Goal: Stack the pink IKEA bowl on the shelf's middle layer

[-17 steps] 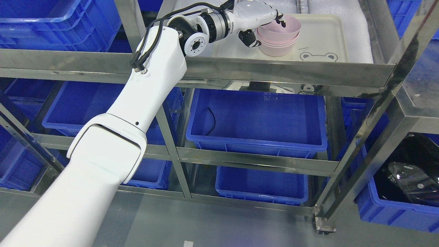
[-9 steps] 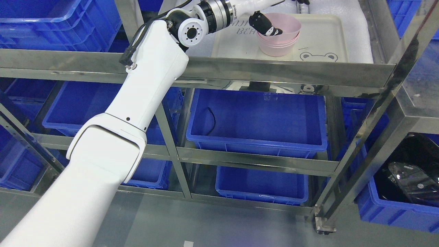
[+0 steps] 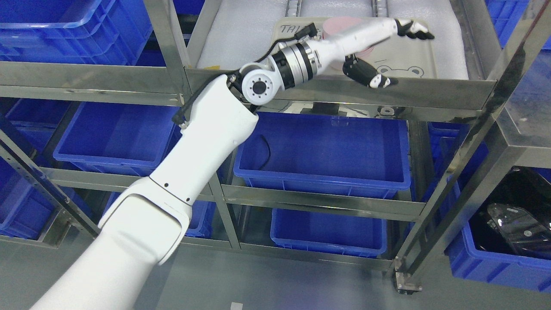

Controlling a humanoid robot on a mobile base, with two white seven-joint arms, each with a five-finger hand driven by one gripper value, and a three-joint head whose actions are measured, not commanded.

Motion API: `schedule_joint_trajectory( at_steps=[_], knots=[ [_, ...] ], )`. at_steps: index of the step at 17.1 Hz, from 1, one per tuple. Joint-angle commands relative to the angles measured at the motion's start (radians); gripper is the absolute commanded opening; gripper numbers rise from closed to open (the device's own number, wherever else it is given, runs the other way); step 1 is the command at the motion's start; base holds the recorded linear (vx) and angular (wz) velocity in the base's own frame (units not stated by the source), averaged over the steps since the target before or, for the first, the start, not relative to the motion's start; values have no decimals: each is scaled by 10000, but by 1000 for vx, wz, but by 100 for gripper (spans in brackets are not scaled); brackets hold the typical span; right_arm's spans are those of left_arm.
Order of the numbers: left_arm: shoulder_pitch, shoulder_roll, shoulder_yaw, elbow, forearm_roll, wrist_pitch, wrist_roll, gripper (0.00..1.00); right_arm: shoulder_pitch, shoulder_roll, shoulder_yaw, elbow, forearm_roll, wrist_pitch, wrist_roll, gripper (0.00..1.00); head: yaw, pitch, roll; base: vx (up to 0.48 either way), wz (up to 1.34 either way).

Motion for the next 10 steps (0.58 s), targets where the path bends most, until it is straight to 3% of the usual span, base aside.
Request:
schedule_joint_trajectory(
  at_steps=[1, 5, 10],
  knots=[
    [2272, 174, -1949, -2547, 505, -39, -327, 71, 230, -175, 0, -175, 0, 5, 4, 100, 0, 0, 0, 0, 0],
    [3883, 174, -1753, -2548, 444, -116, -267, 71, 230, -175, 0, -175, 0, 5, 4, 100, 0, 0, 0, 0, 0],
    [6505, 174, 988, -2426, 428, -362, 38, 72, 230, -175, 0, -175, 0, 5, 4, 100, 0, 0, 0, 0, 0]
  ],
)
